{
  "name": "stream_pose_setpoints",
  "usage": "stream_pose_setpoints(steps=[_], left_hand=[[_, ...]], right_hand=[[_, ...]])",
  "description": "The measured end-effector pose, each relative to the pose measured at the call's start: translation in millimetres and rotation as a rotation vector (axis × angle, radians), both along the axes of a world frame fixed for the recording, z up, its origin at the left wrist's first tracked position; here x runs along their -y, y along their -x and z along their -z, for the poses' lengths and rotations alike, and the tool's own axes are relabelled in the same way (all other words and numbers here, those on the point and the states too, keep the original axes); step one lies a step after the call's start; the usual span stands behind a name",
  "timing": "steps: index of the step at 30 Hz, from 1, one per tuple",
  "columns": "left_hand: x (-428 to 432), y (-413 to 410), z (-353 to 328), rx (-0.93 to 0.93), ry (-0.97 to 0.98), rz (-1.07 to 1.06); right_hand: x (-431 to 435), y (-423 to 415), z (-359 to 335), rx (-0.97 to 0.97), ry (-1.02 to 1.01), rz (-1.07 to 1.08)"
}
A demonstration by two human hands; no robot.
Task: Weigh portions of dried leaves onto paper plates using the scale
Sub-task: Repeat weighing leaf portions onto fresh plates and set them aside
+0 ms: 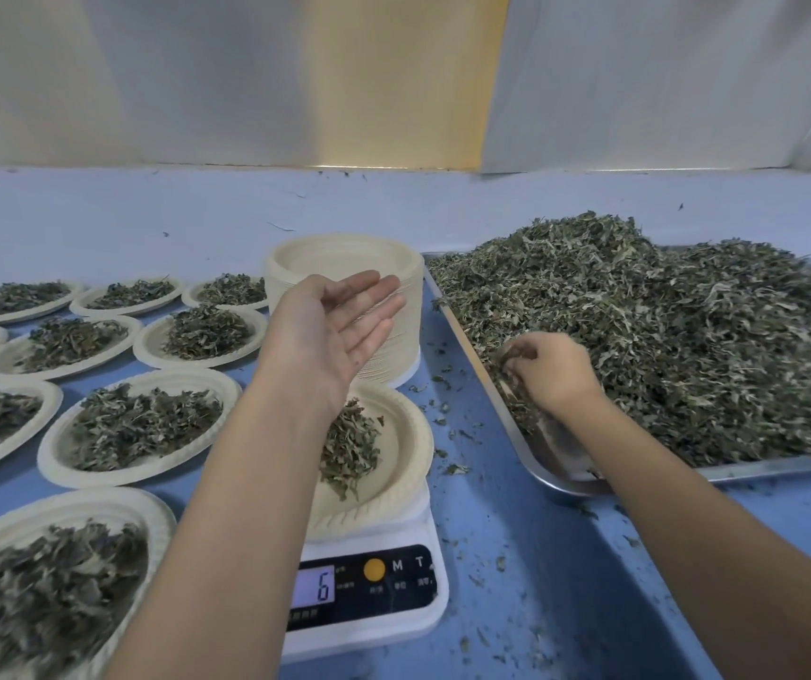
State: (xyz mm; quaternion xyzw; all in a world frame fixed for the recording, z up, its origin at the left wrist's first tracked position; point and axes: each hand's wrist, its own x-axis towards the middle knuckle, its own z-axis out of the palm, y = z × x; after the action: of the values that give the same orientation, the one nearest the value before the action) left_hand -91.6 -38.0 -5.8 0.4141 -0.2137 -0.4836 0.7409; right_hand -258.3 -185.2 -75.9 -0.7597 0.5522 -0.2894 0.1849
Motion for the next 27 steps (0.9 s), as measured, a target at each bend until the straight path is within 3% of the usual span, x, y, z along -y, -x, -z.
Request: stream_pose_setpoints(steps=[2, 5, 7, 11, 18, 27], left_hand=[[-2.6, -4.4, -0.4, 0.014, -0.003, -0.01], [-7.6, -14.1, -1.1, 0.035, -0.012, -0.047], [-12.2, -23.7, -1.8, 0.052, -0.022, -0.08], [-26.8, -46.6, 0.2, 0.089, -0.038, -0.139], [-46.0, -74.9, -0.7, 0.04, 0.009, -0.226], [-50.9, -78.4, -4.0, 0.008, 0.02, -0.223]], right_hand=[[-6.6, -0.8, -8.6, 0.284, -0.046, 0.017], [-26.7, -14.3, -26.6, 0.783, -0.231, -0.165], [-43.9, -28.0, -40.5, 0.872, -0.273, -0.317], [-75.7, -56.8, -65.8, 0.733, -0.27, -0.567], [-109.9, -86.3, -75.0, 0.102, 0.055, -0.647], [-114.0, -84.2, -76.5, -0.184, 0.02, -0.687]])
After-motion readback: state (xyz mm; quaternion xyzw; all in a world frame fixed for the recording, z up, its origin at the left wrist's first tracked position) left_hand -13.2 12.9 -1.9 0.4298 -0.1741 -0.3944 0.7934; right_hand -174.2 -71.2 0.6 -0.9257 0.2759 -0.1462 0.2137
